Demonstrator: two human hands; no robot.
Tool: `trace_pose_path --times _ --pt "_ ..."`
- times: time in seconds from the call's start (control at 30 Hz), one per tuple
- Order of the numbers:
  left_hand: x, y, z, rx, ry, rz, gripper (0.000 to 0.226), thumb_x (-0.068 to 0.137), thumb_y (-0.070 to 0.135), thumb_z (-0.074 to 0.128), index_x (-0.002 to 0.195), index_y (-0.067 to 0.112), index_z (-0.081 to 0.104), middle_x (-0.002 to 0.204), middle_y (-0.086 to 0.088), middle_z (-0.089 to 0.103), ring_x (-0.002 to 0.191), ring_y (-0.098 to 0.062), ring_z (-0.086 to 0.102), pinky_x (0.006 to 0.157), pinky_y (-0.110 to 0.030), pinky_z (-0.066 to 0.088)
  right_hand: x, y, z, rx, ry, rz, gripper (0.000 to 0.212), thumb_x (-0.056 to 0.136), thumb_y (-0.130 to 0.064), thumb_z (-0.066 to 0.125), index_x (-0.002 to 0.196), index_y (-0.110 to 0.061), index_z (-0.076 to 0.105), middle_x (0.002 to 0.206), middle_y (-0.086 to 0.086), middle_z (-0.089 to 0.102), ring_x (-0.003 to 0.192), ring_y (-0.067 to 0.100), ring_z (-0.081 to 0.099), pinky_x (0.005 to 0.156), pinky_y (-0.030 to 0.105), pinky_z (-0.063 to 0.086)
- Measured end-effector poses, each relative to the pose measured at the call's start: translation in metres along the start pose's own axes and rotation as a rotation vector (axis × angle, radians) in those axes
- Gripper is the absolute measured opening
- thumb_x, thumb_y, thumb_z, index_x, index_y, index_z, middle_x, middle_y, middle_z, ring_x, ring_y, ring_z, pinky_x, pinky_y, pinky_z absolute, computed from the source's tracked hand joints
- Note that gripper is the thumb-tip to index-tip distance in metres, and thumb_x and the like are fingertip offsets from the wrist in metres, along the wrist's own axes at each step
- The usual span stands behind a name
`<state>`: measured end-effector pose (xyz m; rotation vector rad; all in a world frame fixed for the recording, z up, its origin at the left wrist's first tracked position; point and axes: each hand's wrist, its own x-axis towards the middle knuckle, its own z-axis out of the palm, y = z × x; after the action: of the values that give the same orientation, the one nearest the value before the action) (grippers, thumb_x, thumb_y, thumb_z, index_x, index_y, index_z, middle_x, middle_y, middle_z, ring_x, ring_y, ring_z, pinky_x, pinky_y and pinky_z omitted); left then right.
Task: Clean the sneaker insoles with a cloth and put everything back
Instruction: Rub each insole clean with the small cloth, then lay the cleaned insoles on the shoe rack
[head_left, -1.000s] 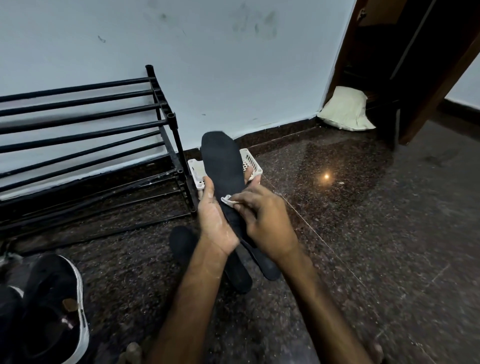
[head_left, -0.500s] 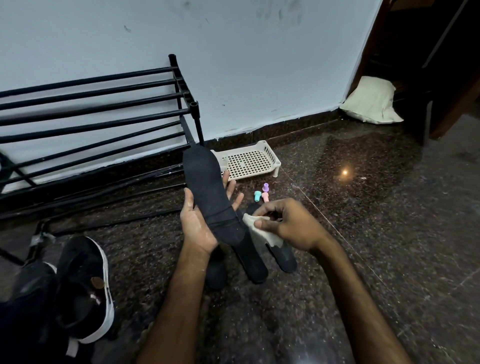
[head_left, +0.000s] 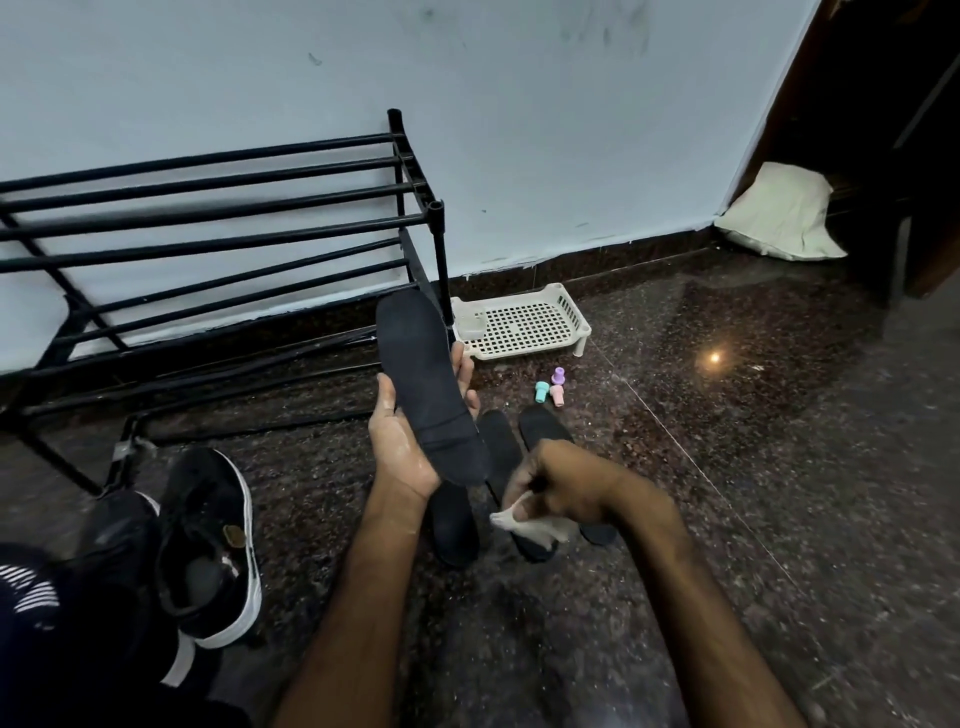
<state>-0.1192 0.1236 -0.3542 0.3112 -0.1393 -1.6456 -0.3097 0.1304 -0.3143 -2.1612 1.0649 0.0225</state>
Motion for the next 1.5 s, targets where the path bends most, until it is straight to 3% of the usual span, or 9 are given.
trace_pose_path --times 0.07,0.27,0.37,0.47,0.83,1.0,1.23,1.4,1.5 --pt "0.0 0.005 0.003 0.013 -0.019 0.018 0.071 0.1 0.06 0.029 0.152 0.013 0.036 0.154 -0.011 0.042 0.124 -0.026 0.056 0.081 -0.035 0.055 -0.006 0.005 -0.007 0.012 -0.005 0.037 0.013 0.082 -0.009 0.076 0.094 -0.013 0.078 0.084 -0.009 0.071 0.063 -0.013 0.055 0.064 0.007 0.042" --pt "0.002 0.003 0.012 0.076 -0.056 0.0 0.069 0.099 0.059 0.032 0.152 0.016 0.037 0.155 -0.012 0.039 0.126 -0.027 0.053 0.082 -0.036 0.054 -0.007 -0.002 -0.025 0.195 0.408 -0.021 0.012 0.085 -0.009 0.074 0.093 -0.016 0.078 0.09 -0.008 0.072 0.078 -0.004 0.062 0.073 0.01 0.044" --pt "0.002 0.004 0.005 0.124 -0.029 -0.018 0.071 0.1 0.059 0.031 0.155 0.015 0.031 0.157 -0.01 0.036 0.137 -0.026 0.043 0.097 -0.042 0.049 -0.003 -0.005 -0.011 0.254 0.388 -0.033 0.01 0.085 -0.011 0.074 0.092 -0.017 0.077 0.087 -0.012 0.071 0.076 -0.006 0.062 0.072 0.008 0.044" --pt "-0.004 0.011 -0.013 0.173 0.029 -0.039 0.069 0.101 0.059 0.028 0.152 0.014 0.036 0.155 -0.011 0.041 0.139 -0.028 0.043 0.109 -0.046 0.039 0.003 0.006 0.011 0.238 0.359 0.024 0.005 0.085 -0.013 0.075 0.089 -0.015 0.076 0.086 -0.008 0.074 0.077 -0.001 0.065 0.075 0.02 0.052" --pt "-0.039 0.047 -0.143 0.333 0.681 -0.01 0.066 0.103 0.056 0.027 0.146 0.011 0.046 0.133 -0.019 0.059 0.107 -0.034 0.061 0.094 -0.049 0.047 0.027 0.028 0.056 0.371 0.352 0.137 0.022 0.084 -0.02 0.077 0.071 -0.023 0.06 0.068 -0.008 0.058 0.061 0.003 0.048 0.059 0.021 0.038" --pt "-0.034 0.053 -0.155 0.441 0.866 -0.034 0.06 0.105 0.049 0.03 0.141 0.004 0.05 0.144 -0.017 0.052 0.131 -0.035 0.049 0.097 -0.041 0.043 0.044 0.027 0.075 0.556 0.361 0.135 0.015 0.085 -0.016 0.076 0.076 -0.017 0.064 0.065 -0.008 0.055 0.057 -0.002 0.046 0.057 0.017 0.038" --pt "-0.016 0.051 -0.196 0.794 1.046 0.01 0.048 0.102 0.037 0.052 0.126 -0.004 0.06 0.124 -0.015 0.063 0.108 -0.031 0.061 0.096 -0.044 0.051 0.065 0.029 0.088 0.658 0.326 0.117 0.014 0.087 -0.015 0.074 0.089 -0.003 0.068 0.074 0.006 0.061 0.069 0.011 0.053 0.063 0.028 0.041" --pt "-0.029 0.051 -0.191 1.717 1.269 0.181 0.037 0.103 0.021 0.046 0.11 -0.01 0.065 0.112 -0.034 0.059 0.107 -0.042 0.053 0.091 -0.043 0.04 0.079 0.03 0.092 0.743 0.33 0.13 0.01 0.088 -0.012 0.072 0.094 -0.004 0.071 0.079 0.012 0.071 0.071 0.012 0.061 0.067 0.031 0.049" --pt "-0.03 0.044 -0.16 1.617 1.098 0.21 0.031 0.102 0.03 0.05 0.108 0.006 0.069 0.11 -0.022 0.064 0.101 -0.039 0.061 0.08 -0.042 0.048 0.085 0.03 0.094 0.785 0.318 0.133 0.017 0.089 0.004 0.065 0.105 0.001 0.068 0.08 0.007 0.065 0.072 0.008 0.058 0.067 0.02 0.048"
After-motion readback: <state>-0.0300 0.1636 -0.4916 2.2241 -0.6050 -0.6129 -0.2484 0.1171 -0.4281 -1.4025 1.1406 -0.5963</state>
